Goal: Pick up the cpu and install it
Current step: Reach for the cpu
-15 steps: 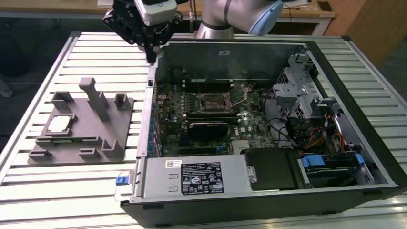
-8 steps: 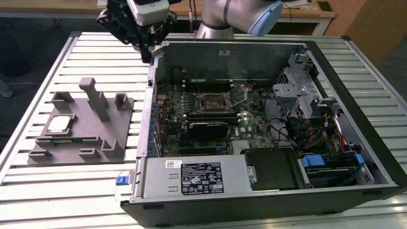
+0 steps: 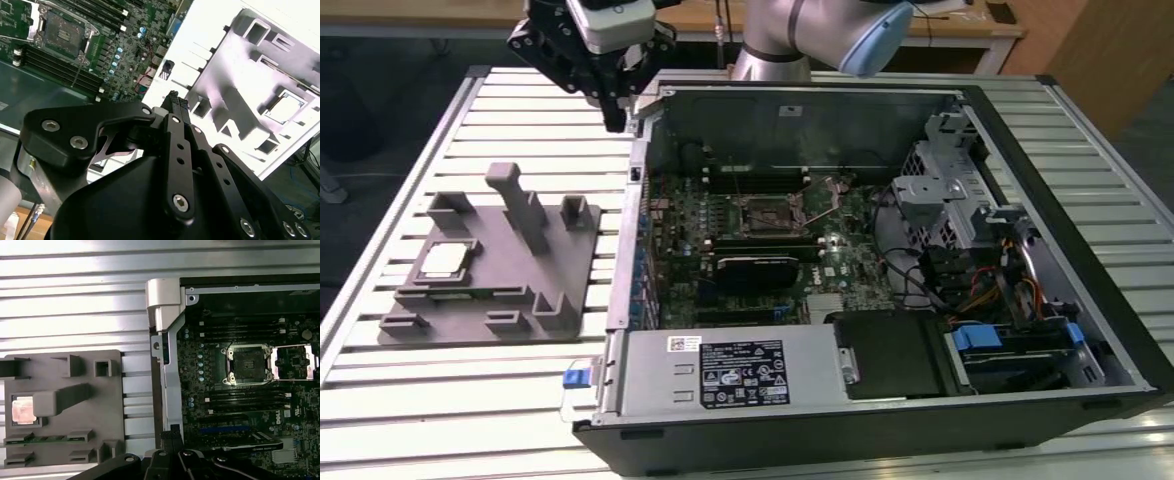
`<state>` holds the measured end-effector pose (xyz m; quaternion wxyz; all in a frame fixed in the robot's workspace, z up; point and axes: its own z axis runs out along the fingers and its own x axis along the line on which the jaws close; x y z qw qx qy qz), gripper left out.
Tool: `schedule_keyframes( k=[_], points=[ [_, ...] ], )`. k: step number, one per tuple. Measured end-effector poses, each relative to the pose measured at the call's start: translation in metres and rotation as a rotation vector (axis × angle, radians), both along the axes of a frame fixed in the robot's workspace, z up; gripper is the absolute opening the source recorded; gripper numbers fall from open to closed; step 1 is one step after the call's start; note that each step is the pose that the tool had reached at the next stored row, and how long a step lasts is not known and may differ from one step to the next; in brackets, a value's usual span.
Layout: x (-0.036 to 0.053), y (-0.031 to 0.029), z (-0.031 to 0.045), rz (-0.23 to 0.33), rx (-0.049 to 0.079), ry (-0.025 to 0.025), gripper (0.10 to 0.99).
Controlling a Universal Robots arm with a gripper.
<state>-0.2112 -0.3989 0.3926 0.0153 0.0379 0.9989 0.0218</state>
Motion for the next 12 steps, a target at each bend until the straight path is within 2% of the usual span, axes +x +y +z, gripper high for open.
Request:
schedule_keyframes(
  k=[12],
  points=[
    [-0.0205,0.0,-0.0001,0.0,0.0,-0.0014,0.106]
  ],
)
